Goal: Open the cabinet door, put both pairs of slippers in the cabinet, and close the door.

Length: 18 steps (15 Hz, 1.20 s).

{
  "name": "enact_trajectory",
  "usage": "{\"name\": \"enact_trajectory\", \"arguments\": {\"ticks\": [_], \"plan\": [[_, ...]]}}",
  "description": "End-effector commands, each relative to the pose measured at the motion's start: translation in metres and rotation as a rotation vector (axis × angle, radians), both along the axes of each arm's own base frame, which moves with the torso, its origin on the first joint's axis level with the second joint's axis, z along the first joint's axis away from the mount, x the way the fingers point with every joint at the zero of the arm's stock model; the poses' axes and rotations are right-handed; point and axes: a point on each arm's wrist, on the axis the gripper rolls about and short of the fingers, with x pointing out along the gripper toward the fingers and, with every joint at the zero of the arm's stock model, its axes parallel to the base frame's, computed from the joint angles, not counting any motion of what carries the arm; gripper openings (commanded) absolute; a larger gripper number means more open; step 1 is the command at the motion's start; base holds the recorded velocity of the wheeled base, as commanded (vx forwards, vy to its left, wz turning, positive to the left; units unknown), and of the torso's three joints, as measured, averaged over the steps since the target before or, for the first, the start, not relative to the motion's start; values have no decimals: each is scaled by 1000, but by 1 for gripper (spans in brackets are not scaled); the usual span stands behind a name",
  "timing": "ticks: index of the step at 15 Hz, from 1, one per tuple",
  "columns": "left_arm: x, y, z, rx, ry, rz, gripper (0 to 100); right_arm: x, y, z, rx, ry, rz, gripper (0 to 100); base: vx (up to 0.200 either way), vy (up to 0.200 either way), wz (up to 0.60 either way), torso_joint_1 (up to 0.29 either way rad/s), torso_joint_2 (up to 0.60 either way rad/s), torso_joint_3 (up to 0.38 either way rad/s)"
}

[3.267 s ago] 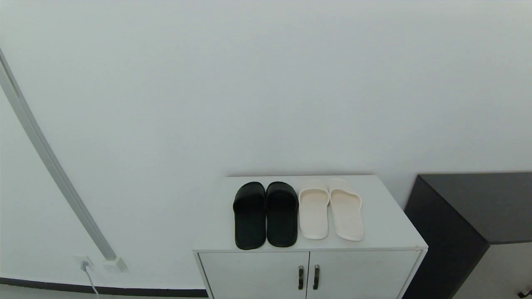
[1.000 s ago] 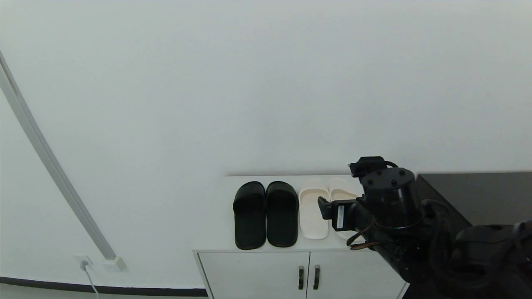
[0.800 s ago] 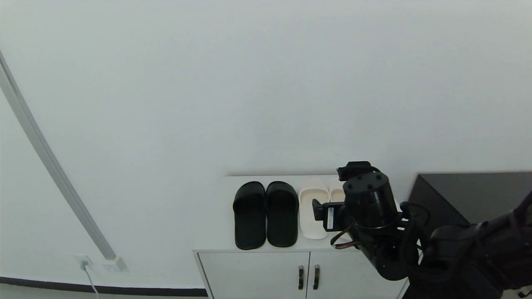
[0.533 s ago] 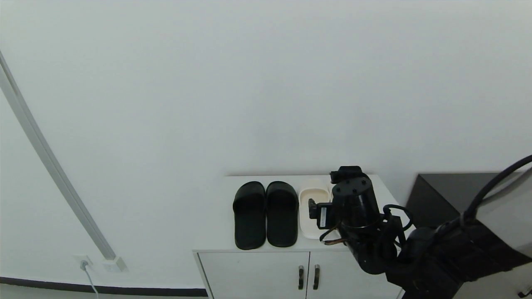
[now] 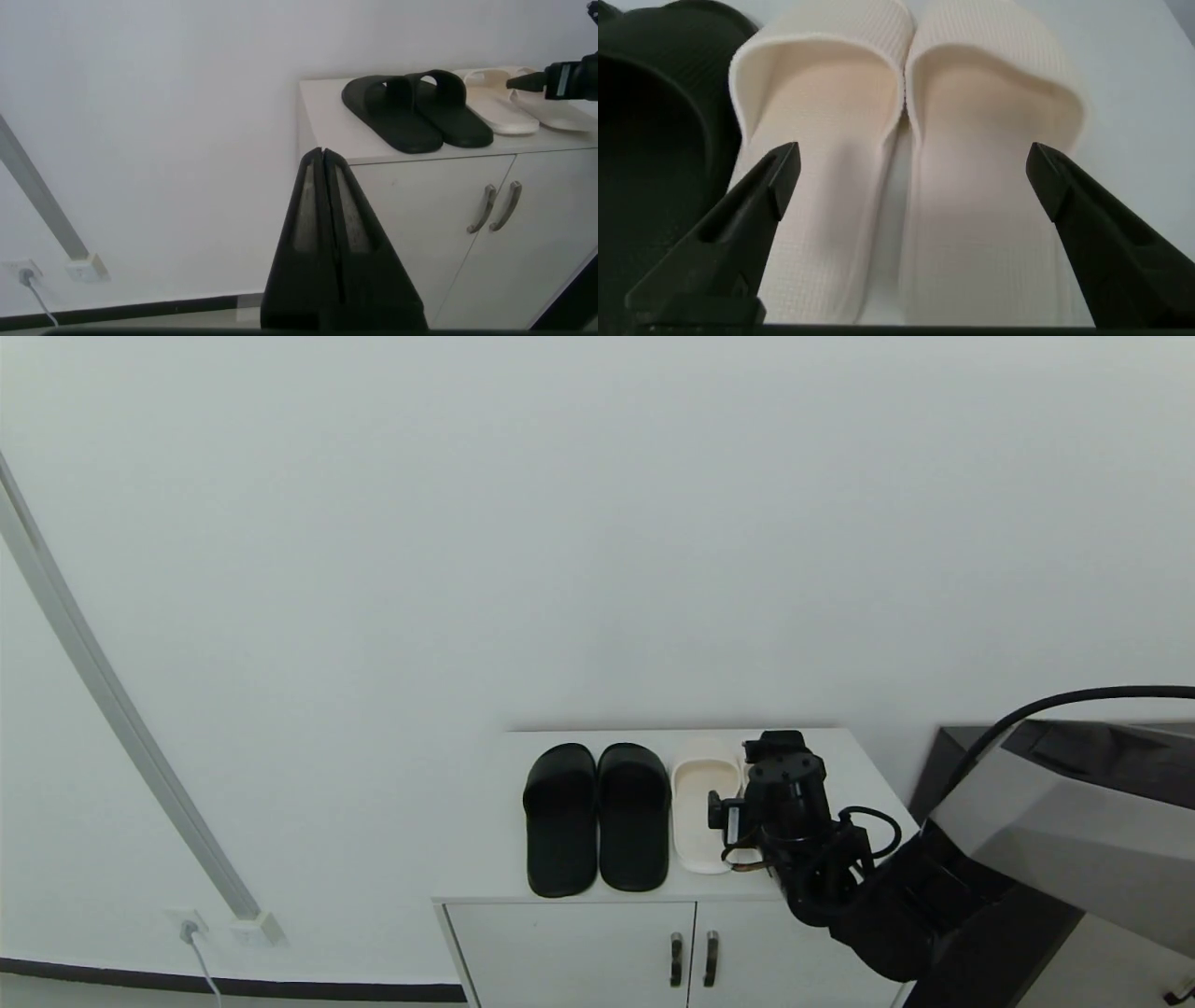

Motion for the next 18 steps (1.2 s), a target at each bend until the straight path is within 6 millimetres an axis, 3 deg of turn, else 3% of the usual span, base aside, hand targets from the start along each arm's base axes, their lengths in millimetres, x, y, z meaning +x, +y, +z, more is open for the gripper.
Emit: {"name": "enact_trajectory", "arguments": {"ticks": [1, 10, 16, 17, 18], "plan": [[0, 0, 0, 0, 1, 0, 0, 18, 2, -6, 10, -11, -17, 100, 0, 0, 0, 0, 0, 0], [0, 0, 0, 0, 1, 0, 0, 69, 9, -27, 8, -48, -57, 100, 0, 0, 0, 0, 0, 0], [0, 0, 0, 0, 1, 0, 0, 83, 8, -29, 9, -61, -42, 100, 0, 0, 0, 0, 0, 0], [0, 0, 0, 0, 1, 2, 0, 84, 7, -28, 9, -64, -45, 0, 0, 0, 0, 0, 0, 0], [0, 0, 0, 0, 1, 2, 0, 84, 7, -28, 9, -64, -45, 0, 0, 0, 0, 0, 0, 0]]}}
